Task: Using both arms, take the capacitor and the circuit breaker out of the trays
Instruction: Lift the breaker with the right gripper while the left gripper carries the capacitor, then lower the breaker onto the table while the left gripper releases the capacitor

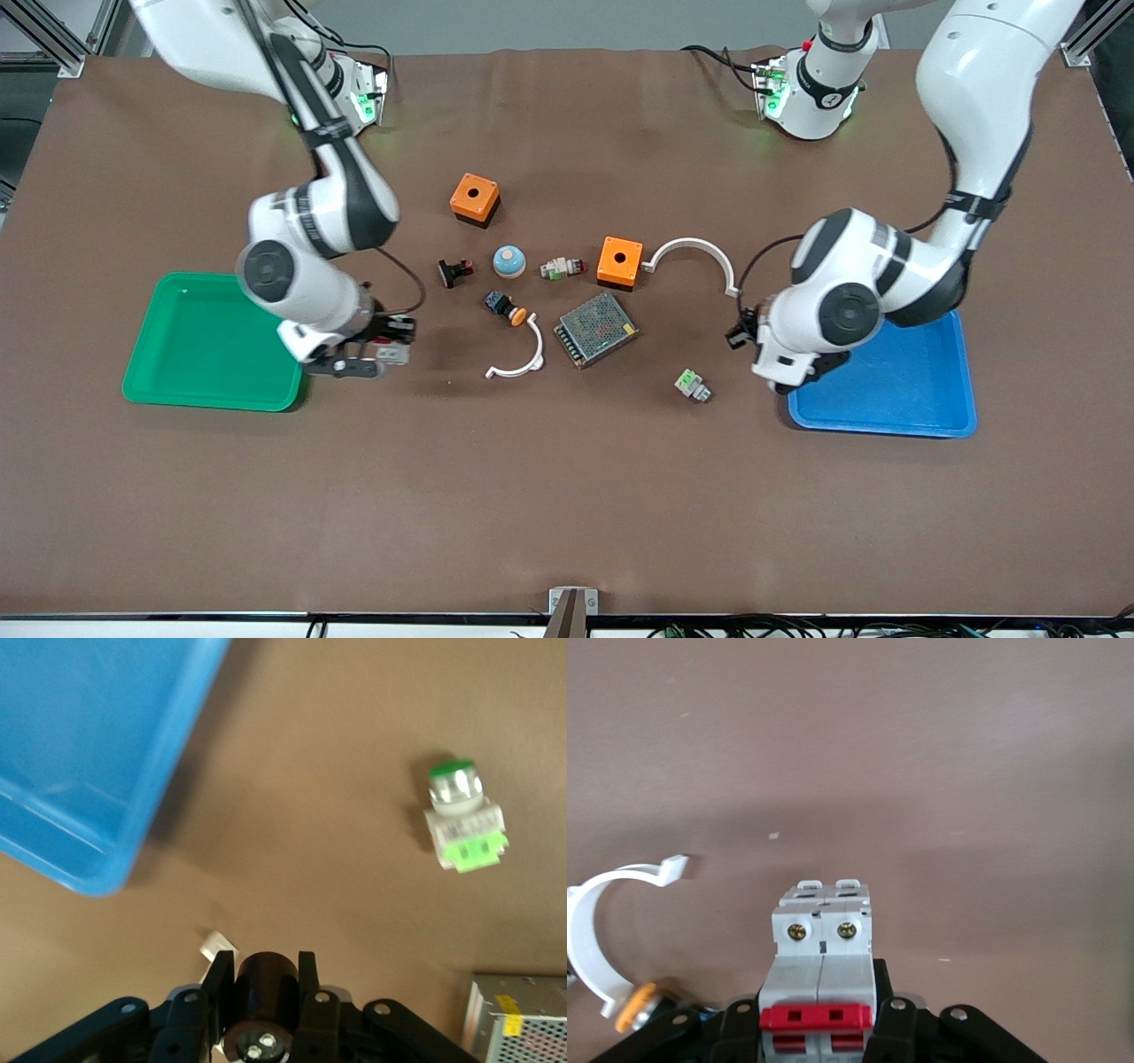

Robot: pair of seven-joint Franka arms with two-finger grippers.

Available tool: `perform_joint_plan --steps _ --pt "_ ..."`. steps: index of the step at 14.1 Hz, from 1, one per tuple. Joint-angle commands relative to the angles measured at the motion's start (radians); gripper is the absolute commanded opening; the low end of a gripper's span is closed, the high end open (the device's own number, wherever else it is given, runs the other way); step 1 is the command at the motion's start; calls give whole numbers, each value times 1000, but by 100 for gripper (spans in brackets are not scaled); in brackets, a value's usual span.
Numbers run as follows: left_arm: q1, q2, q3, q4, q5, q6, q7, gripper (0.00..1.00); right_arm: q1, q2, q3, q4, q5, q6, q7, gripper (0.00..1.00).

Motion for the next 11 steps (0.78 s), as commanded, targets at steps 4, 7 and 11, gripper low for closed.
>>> perform_joint_plan --steps 4,7,11 --pt "-53 18 -5 -136 31 126 -130 0 117 96 -16 44 -2 73 144 0" --pt "-57 20 -5 -194 32 234 -158 0 145 139 -16 78 -83 73 254 0" --pt "-57 54 2 -202 32 364 -160 1 168 176 -14 92 -122 81 307 0"
